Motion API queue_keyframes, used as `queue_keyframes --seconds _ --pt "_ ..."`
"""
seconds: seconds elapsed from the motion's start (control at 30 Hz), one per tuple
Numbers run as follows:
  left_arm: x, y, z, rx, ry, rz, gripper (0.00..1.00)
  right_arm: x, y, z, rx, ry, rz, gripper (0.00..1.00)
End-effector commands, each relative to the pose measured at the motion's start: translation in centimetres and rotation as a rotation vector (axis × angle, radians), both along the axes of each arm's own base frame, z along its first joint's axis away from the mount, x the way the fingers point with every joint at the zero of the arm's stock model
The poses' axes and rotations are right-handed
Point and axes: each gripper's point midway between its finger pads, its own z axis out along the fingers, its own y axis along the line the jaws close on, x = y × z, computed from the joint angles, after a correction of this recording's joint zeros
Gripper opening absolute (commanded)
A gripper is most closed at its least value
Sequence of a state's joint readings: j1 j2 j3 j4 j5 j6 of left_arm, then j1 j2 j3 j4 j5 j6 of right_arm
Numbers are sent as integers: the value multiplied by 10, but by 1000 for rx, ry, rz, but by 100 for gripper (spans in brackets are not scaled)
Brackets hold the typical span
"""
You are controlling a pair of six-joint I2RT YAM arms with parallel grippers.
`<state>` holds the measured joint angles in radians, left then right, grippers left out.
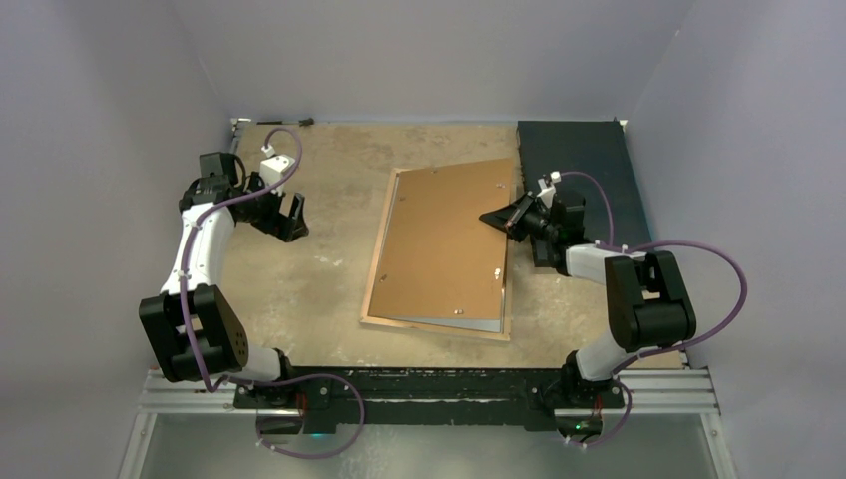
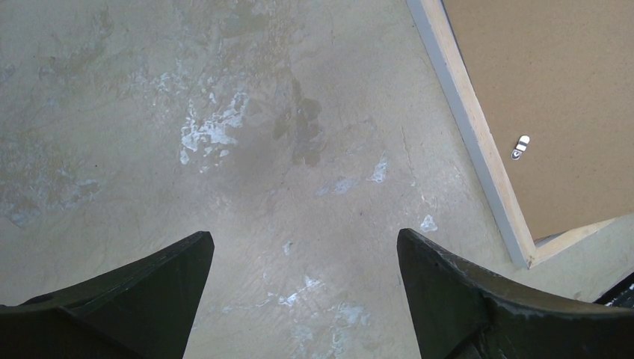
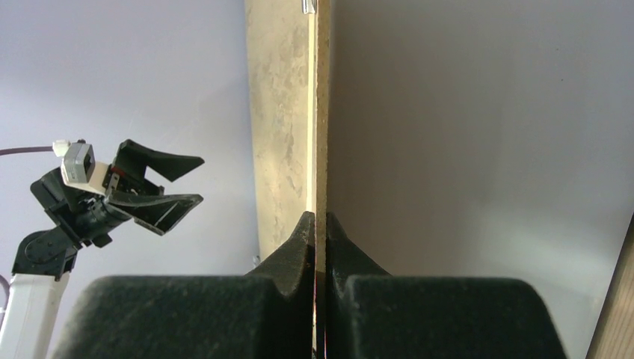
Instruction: Put the photo into the frame
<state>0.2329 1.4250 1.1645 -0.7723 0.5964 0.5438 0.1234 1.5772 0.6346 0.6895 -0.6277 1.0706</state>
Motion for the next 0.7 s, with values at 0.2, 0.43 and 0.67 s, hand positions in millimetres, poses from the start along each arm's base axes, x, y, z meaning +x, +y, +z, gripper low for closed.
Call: queue_keyframes --seconds 0.2,0.43,0.67 --pt "2 -3 3 4 -23 -22 92 -4 8 27 14 -91 82 0" --pt "2 -4 4 3 -21 -23 93 5 9 26 -1 -97 92 0" --pt "1 -4 3 4 -20 -25 93 19 10 13 -76 -105 142 3"
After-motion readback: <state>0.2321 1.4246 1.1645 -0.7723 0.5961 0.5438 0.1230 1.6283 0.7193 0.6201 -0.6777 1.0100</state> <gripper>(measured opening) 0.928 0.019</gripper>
